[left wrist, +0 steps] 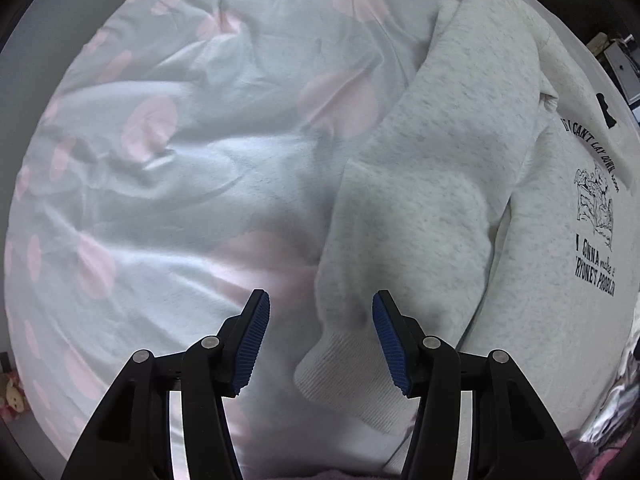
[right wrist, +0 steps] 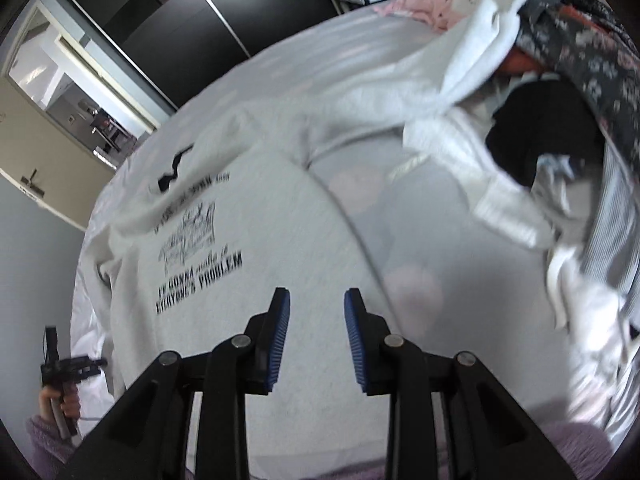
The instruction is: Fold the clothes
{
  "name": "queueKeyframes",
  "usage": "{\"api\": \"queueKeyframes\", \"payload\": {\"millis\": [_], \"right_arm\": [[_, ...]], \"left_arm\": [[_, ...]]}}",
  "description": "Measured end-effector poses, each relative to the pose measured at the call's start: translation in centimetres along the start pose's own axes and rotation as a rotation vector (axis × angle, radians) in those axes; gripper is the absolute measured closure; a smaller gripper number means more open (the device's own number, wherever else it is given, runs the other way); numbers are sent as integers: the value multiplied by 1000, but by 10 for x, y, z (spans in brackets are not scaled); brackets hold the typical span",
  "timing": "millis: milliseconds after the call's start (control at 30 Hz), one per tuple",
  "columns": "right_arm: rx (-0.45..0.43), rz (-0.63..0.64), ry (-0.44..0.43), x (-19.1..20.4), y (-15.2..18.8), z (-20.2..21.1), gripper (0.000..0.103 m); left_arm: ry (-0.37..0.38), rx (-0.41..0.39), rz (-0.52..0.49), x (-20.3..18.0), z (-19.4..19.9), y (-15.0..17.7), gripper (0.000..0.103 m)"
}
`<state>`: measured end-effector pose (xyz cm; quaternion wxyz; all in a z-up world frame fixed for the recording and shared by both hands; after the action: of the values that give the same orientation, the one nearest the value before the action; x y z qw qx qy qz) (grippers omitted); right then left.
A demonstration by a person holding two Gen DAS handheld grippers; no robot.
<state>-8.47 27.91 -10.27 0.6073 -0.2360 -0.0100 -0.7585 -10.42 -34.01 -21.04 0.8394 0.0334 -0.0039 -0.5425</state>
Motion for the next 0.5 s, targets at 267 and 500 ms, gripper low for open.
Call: {"api": "queueKeyframes", "payload": {"millis": [267,500], "right_arm": [[36,7,32,5,24,-5,75],[51,-18,58,1,23,-9,75]], "left_arm": [[44,-69,22,-8,9,1,90],[-18,-288,57,30,122,-24,92]]}}
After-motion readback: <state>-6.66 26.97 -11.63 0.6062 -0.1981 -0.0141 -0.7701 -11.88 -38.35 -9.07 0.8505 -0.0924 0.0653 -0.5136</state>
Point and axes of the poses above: each gripper's, at about its wrist camera, not at the fingertips, and z roughly against the way its jaws point, x to its left, y to its underside, the point moved 4 cm from there along -z, roughly the way its jaws point, and after that the axes turned 8 degrees about x, right-handed, at the moved point
